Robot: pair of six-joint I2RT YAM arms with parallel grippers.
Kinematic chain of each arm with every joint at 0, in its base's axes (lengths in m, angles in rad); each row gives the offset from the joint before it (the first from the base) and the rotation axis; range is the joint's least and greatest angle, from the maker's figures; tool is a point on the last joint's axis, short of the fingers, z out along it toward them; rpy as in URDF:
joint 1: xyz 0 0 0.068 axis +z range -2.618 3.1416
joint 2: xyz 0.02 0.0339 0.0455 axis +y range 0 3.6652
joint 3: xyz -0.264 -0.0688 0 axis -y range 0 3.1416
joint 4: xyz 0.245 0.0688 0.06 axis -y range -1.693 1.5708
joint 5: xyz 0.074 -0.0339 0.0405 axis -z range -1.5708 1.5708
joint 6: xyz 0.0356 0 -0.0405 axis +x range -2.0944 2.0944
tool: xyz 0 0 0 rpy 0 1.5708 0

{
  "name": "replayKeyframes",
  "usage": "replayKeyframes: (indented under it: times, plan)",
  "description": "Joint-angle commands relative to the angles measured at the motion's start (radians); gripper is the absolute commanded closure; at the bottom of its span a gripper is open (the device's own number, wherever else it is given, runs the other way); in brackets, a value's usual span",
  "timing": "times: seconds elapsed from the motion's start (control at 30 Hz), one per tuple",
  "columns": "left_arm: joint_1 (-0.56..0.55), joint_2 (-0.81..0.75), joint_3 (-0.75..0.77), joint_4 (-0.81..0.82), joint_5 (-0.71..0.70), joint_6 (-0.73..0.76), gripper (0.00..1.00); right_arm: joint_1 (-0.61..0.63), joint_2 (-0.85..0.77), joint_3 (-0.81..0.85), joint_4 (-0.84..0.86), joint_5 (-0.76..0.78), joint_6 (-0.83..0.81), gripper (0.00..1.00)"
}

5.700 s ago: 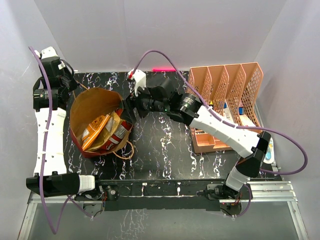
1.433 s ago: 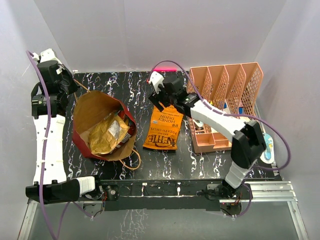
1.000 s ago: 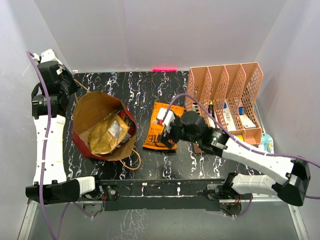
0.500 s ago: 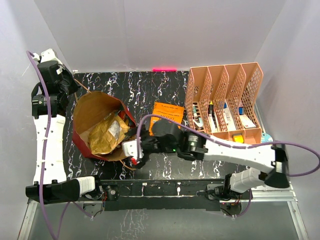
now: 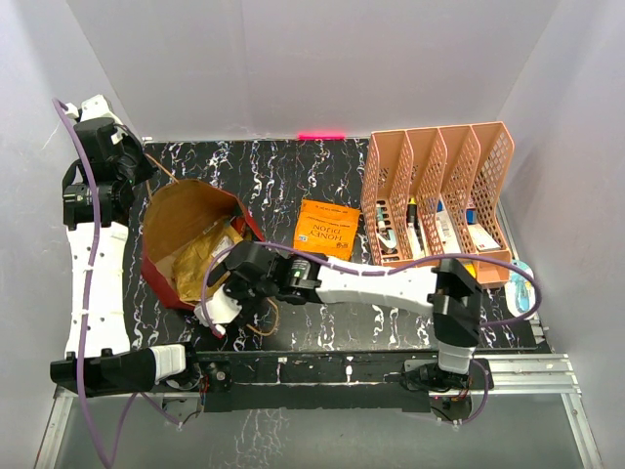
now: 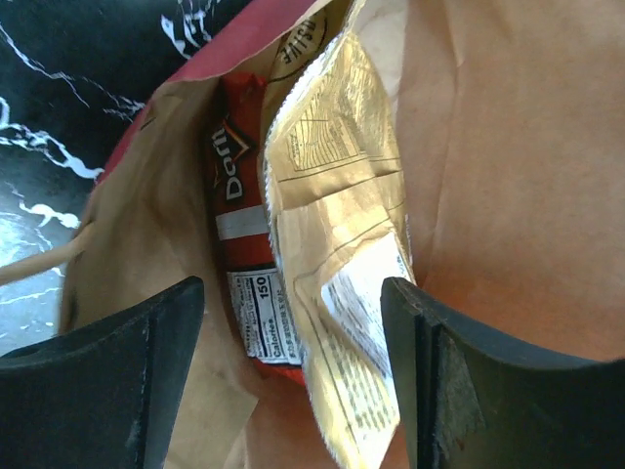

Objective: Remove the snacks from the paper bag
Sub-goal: Take out the snack from the paper bag.

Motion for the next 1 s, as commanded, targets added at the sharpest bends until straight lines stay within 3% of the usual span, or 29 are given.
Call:
replayKeyframes:
  times: [0.0,0.17,0.33,0.5,0.7,0.97]
  plan:
    - [0.001,-0.001,0.031,0.039,0.01,-0.008,1.0,0.008,0.05,0.053,0.105,0.144,-0.087,0.26]
    - [0.001,-0.004,0.025,0.042,0.007,-0.007,1.0,0.018,0.087,0.036,0.208,0.239,-0.114,0.38]
    - [0.002,-0.007,0.024,0.042,0.01,-0.006,1.0,0.02,0.071,0.045,0.254,0.233,-0.109,0.7]
    - [0.001,-0.012,0.016,0.045,0.008,-0.006,1.0,0.018,0.035,0.119,0.248,0.193,-0.064,0.91]
    - [0.001,-0.019,0.011,0.045,-0.001,-0.004,1.0,0.005,0.022,0.227,0.317,0.279,0.034,0.93]
    - [0.002,-0.016,0.013,0.042,-0.008,0.0,1.0,-0.004,-0.071,0.436,0.246,0.26,0.159,0.93]
